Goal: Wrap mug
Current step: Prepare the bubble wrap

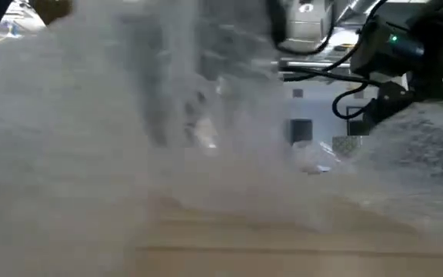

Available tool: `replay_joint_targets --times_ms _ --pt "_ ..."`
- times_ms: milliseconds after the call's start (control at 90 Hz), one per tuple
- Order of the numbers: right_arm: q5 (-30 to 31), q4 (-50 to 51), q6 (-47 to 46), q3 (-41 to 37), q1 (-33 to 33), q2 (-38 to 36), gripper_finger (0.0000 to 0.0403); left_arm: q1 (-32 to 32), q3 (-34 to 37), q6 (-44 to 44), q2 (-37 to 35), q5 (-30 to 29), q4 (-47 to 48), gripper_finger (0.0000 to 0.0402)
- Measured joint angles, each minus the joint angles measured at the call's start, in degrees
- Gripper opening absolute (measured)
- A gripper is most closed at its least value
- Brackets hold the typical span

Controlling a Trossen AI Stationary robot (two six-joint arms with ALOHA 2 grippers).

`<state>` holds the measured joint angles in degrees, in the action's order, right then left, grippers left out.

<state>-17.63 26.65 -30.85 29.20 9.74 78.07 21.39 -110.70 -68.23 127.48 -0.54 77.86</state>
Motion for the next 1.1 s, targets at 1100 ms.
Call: replay_joint_targets --times_ms 1100 --pt "19.58 18.8 10.26 10.37 -17.81 -15.75 0.0147 7.97 -0.03 -16.22 -23.42 -37.16 -10.17 0.0132"
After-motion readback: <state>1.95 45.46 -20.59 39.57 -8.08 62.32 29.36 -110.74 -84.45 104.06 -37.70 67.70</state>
